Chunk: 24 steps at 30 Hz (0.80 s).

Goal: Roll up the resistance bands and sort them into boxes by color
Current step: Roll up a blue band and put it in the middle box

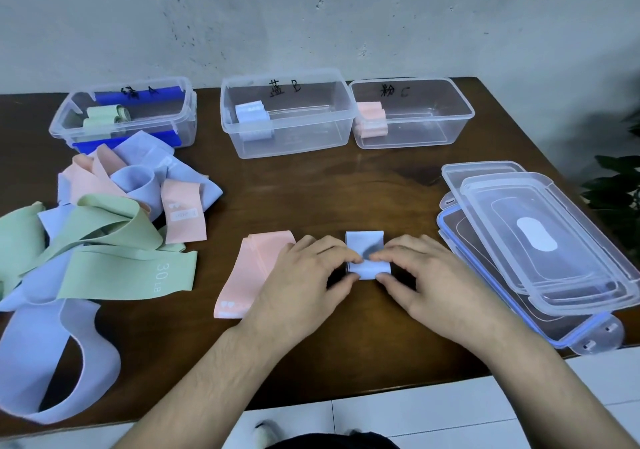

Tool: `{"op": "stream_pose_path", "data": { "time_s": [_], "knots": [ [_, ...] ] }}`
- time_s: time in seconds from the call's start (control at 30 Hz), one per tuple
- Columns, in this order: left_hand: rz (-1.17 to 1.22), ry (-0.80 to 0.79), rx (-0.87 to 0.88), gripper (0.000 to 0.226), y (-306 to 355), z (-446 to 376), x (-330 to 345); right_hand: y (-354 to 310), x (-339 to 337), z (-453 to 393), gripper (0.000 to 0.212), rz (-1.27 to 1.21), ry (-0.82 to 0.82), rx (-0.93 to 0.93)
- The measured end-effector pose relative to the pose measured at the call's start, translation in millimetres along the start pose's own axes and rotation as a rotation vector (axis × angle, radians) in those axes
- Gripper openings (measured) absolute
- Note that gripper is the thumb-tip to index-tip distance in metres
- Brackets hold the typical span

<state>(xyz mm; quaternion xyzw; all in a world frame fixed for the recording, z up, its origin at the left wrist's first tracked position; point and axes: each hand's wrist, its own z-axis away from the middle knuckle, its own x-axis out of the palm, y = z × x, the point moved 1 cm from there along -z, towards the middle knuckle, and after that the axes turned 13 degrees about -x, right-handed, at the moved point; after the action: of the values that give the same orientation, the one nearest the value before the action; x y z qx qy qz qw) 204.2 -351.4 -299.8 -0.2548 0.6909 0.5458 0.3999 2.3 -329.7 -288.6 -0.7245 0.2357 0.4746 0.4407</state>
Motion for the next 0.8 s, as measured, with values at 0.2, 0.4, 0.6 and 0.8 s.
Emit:
{"op": "stream_pose_path", "data": {
  "time_s": [0.2, 0.4, 0.6, 0.8],
  "knots": [
    [0.001, -0.046, -0.006, 0.026, -2.5, -5.7, -0.6, 2.6, 7.0, 3.5, 0.033, 0.009, 0.044, -0.002],
    [-0.010, 0.091, 0.071, 0.020, -3.6, -1.4, 6.5, 7.5, 5.1, -3.0, 0.031, -0.026, 0.032, -0.002],
    [-0.071, 0.143, 0.102, 0.029, -1.9, -7.2, 10.9, 8.0, 2.5, -7.1, 0.036, -0.028, -0.012, 0.012],
    [-0.051, 0.146, 0.096, 0.027, -3.4, -13.3, 11.6, 7.5, 5.1, -9.4, 0.034, 0.036, 0.002, -0.004]
  ]
}}
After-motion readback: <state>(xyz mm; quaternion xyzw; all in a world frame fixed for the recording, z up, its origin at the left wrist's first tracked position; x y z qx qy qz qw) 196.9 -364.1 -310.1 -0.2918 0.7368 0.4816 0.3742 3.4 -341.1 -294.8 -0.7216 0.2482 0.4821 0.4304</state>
